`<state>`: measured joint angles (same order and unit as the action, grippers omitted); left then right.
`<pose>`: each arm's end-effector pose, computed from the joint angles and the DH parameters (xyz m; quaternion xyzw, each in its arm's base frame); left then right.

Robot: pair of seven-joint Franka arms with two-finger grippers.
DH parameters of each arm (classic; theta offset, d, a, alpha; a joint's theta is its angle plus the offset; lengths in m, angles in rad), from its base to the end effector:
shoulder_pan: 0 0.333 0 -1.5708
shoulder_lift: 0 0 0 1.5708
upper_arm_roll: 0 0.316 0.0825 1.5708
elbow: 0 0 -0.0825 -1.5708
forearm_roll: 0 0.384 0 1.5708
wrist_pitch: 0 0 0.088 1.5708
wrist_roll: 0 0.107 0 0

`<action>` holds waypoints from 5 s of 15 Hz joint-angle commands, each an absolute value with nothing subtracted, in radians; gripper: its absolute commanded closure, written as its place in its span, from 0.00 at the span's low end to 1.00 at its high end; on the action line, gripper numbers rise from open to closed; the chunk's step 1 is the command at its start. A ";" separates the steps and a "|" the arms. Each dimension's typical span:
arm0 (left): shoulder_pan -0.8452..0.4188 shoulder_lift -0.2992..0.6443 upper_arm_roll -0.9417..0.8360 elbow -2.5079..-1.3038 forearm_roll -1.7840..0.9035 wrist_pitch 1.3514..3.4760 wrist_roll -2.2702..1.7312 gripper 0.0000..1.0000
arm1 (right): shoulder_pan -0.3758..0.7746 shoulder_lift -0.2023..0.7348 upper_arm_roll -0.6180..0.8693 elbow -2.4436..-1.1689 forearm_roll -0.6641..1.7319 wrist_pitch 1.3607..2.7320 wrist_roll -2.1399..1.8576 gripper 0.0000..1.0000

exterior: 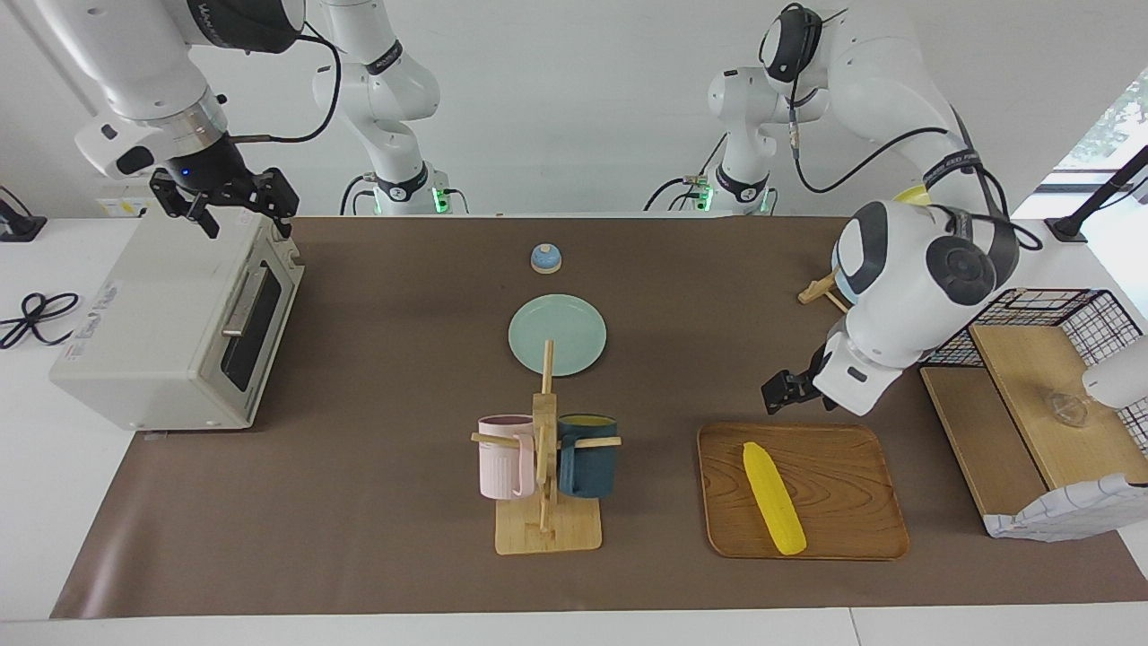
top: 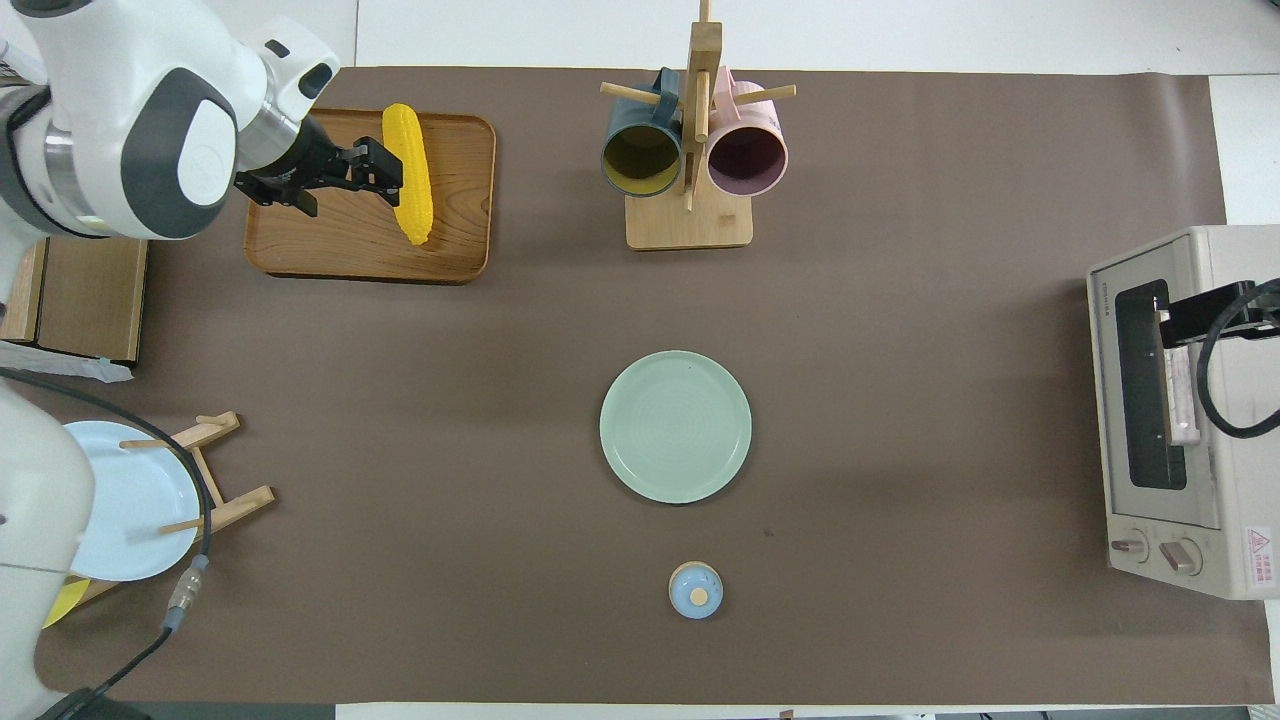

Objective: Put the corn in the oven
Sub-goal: 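Reach the left gripper over the yellow corn on the wooden tray, then close the left gripper on the yellow corn and lift it, then carry the corn with the left gripper over the green plate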

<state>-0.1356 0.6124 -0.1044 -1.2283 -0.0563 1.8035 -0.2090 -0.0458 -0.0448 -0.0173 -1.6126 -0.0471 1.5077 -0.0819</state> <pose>0.7074 -0.1589 0.4132 0.9982 0.0004 -0.0293 0.0522 0.5320 -0.0391 0.6241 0.9992 0.0086 -0.0316 0.0209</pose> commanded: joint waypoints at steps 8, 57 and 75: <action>-0.175 0.767 -0.078 -1.100 -0.006 1.904 -0.201 0.00 | -0.055 -0.060 -0.015 -1.632 -0.018 1.516 -0.089 0.00; -0.369 0.189 -0.032 -1.747 -0.210 1.928 -0.414 1.00 | -0.113 -0.169 -0.018 -2.016 -0.074 1.896 -0.041 1.00; -0.787 0.218 -0.031 -2.093 -0.209 2.606 -0.525 1.00 | -0.218 -0.121 -0.018 -2.114 -0.074 1.999 -0.183 1.00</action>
<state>-0.7586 0.1591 -0.0479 -2.1359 -0.1959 2.5651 -0.5461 -0.2050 -0.1092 -0.0257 -2.0827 -0.0647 1.9754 -0.1658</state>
